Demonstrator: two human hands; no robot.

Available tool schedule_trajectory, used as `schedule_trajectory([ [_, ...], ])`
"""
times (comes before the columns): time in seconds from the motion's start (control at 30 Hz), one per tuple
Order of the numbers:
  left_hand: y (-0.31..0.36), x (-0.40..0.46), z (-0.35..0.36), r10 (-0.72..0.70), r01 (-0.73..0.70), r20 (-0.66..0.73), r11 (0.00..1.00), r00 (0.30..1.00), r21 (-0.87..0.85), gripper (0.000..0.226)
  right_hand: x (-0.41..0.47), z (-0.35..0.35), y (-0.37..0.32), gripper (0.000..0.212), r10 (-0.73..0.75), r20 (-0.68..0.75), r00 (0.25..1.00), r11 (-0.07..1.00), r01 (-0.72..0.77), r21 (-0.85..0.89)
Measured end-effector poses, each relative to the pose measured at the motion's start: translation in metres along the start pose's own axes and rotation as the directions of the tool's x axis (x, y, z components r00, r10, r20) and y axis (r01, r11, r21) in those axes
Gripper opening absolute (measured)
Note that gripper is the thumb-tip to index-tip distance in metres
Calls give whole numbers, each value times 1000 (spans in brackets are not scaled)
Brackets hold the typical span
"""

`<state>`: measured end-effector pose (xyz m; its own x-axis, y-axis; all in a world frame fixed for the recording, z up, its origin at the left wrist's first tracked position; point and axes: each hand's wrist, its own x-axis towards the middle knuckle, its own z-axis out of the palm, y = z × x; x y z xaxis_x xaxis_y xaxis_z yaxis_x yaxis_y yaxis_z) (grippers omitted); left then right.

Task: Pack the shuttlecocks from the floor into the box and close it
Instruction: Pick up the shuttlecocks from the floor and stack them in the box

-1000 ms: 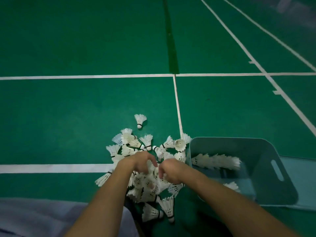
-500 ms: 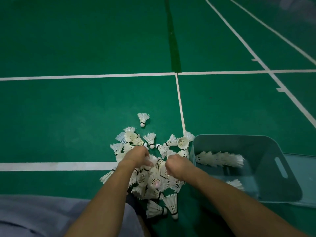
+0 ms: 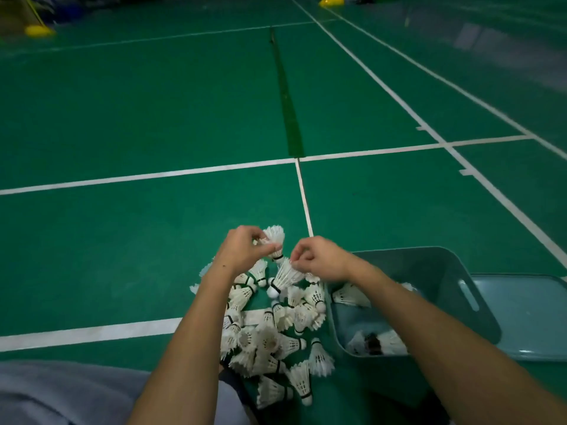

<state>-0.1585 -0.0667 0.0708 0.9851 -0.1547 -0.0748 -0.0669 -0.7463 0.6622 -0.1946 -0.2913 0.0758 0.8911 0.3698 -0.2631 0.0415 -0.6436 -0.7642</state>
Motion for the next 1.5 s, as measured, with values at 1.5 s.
schedule_trajectory([
  [1.5,101,-23,196,226,-348,397,898,889,269,32,-115,-28,271,18,769,105,631,639,-763,-95],
])
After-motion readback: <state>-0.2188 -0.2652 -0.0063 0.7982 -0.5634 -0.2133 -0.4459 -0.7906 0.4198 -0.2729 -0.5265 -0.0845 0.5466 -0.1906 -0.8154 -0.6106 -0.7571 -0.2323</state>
